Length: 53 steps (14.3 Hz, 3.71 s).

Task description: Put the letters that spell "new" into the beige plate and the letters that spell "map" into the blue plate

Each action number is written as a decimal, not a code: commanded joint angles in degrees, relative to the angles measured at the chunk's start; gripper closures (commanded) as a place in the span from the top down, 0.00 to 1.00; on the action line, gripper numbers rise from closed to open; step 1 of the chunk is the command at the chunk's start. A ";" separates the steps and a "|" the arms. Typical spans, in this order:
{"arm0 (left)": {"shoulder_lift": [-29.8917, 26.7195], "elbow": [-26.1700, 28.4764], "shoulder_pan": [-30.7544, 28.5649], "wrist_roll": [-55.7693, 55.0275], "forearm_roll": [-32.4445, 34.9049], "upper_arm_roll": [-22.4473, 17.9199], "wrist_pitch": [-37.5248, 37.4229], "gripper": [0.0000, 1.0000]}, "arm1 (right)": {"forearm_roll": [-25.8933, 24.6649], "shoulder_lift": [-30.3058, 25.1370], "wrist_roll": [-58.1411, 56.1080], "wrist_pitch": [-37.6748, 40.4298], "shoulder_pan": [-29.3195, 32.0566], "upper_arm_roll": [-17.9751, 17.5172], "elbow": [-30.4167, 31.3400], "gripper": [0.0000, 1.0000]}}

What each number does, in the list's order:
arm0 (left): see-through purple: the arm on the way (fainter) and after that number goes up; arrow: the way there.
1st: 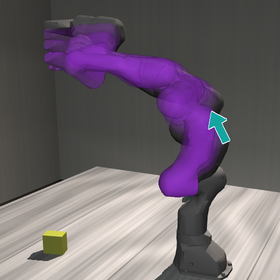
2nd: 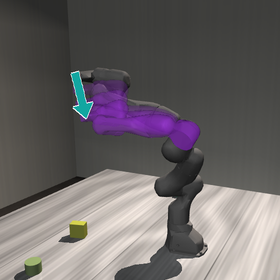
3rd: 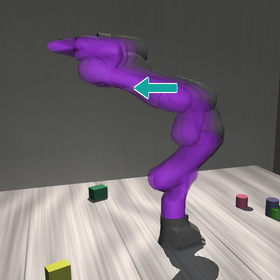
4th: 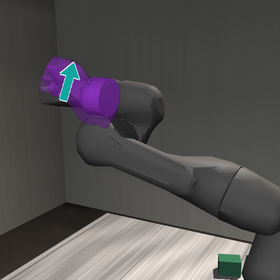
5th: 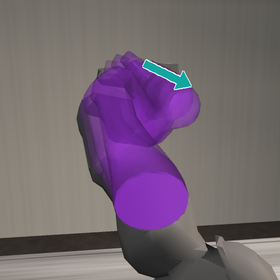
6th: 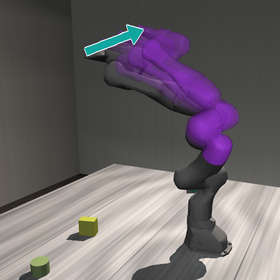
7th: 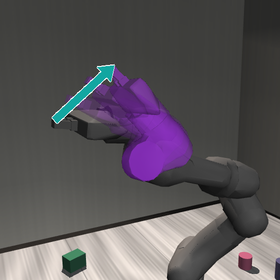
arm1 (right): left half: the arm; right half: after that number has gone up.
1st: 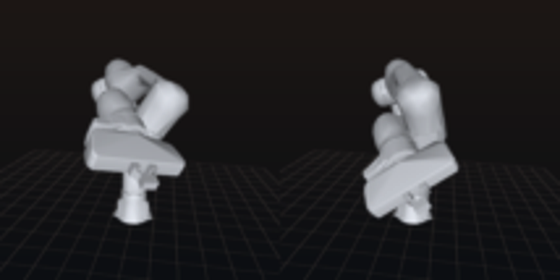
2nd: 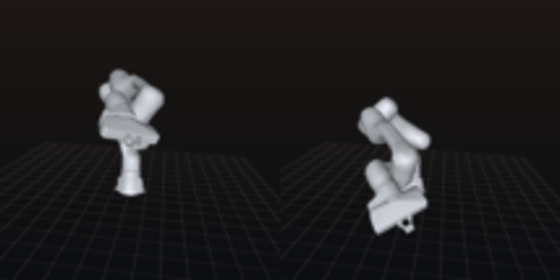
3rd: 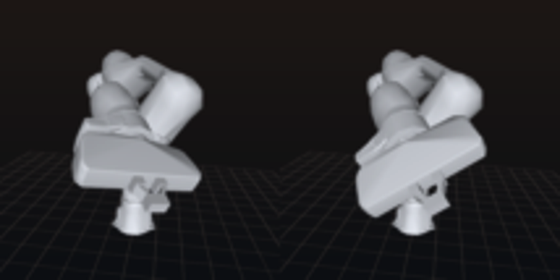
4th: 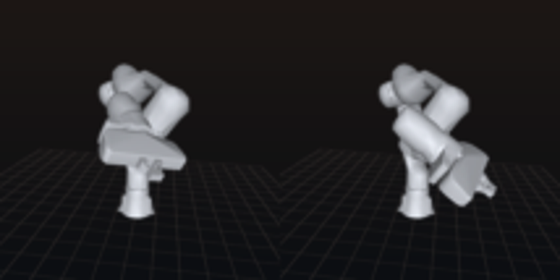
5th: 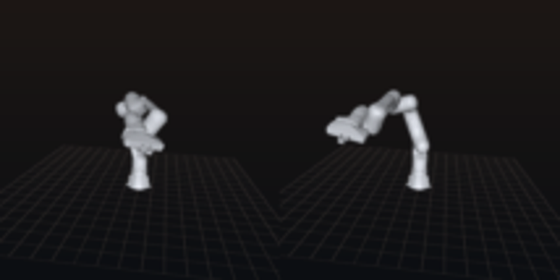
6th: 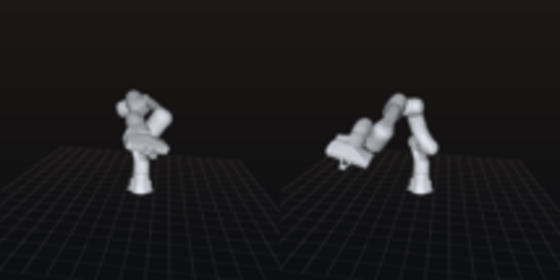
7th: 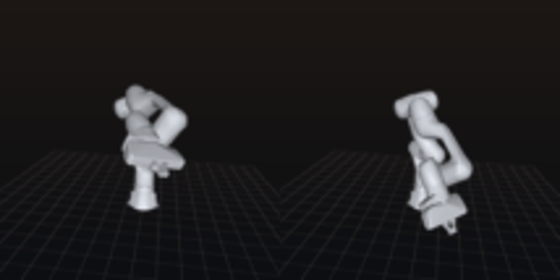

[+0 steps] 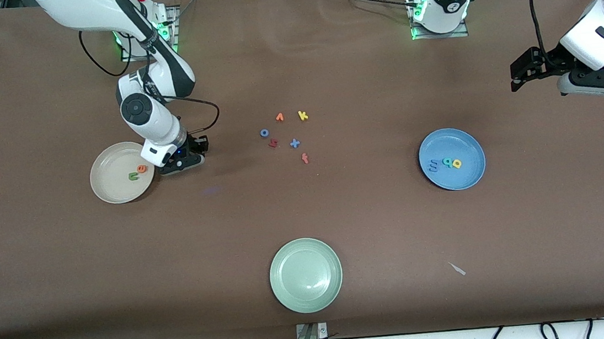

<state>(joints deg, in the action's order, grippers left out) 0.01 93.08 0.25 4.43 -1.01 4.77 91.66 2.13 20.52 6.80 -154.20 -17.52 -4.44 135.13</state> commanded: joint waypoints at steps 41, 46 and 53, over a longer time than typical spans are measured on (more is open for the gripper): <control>0.96 -1.94 -0.34 0.23 -0.75 -0.20 -3.06 1.00 | -3.89 -20.69 -5.44 69.66 10.13 6.90 -39.49 1.00; 0.96 -2.03 -0.34 0.23 -0.84 -0.20 -3.15 1.00 | -3.27 -21.75 -2.40 69.65 11.01 6.90 -39.86 1.00; 0.96 -1.94 -0.34 0.23 -0.75 -0.02 -3.24 1.00 | -3.27 -21.40 -4.52 68.86 13.21 6.90 -39.77 1.00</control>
<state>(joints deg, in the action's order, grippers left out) 0.18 92.97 0.11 4.43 -1.01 4.54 89.86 -1.11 -0.74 3.18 -84.93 -5.74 3.47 95.54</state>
